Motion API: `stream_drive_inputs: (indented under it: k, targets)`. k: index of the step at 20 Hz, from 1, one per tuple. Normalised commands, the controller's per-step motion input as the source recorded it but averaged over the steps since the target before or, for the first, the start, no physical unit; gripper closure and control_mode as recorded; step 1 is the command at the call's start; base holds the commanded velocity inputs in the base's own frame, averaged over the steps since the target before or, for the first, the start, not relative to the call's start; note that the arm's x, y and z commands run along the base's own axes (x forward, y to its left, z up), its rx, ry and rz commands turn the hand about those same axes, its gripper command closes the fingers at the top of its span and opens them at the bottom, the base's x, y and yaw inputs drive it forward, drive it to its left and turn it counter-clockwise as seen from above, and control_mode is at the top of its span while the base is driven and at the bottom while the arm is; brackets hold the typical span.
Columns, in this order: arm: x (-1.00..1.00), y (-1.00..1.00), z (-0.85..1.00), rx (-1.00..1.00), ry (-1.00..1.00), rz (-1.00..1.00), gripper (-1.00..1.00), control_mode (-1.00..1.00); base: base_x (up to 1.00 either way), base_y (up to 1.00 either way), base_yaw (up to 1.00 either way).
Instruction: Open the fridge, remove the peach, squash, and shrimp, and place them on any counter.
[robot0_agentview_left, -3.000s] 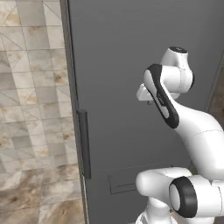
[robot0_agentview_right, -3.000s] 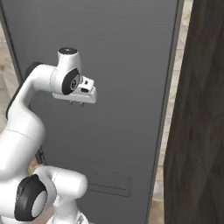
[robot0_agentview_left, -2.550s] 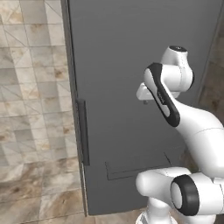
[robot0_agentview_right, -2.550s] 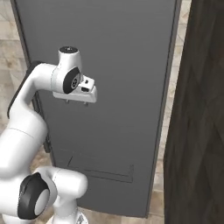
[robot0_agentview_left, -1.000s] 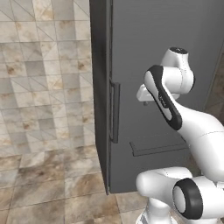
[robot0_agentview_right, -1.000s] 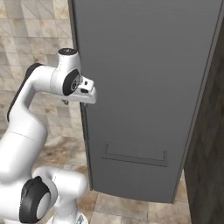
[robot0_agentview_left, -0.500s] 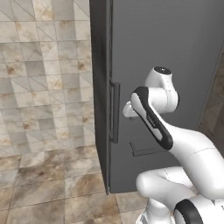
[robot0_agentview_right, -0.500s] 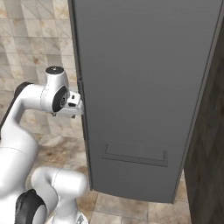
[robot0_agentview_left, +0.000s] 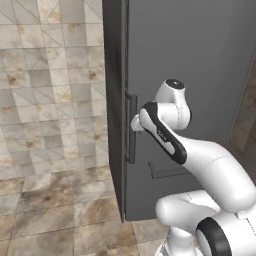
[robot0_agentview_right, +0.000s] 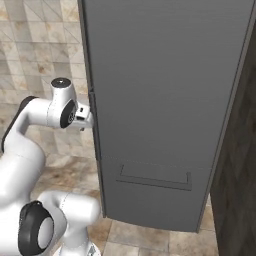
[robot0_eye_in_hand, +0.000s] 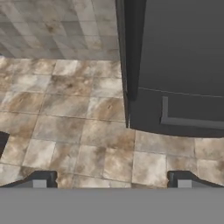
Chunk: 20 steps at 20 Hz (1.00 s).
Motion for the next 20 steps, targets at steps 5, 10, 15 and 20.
stream_drive_inputs:
  k: [5, 10, 15, 20]
  targets:
    - [0.48, 0.00, 0.00, 0.04, -0.21, 0.00, -1.00, -1.00, 0.00, 0.00, 0.00]
    - [0.44, 0.00, 0.00, 0.01, -0.09, 0.00, -1.00, -1.00, 0.00, 0.00, 0.00]
    - [0.30, 0.00, 0.11, 0.00, -0.01, 0.00, -1.00, -1.00, 0.00, 0.00, 0.00]
    - [0.12, 0.00, 0.31, 0.00, 0.00, -0.01, -1.00, -1.00, 0.00, 0.00, 0.00]
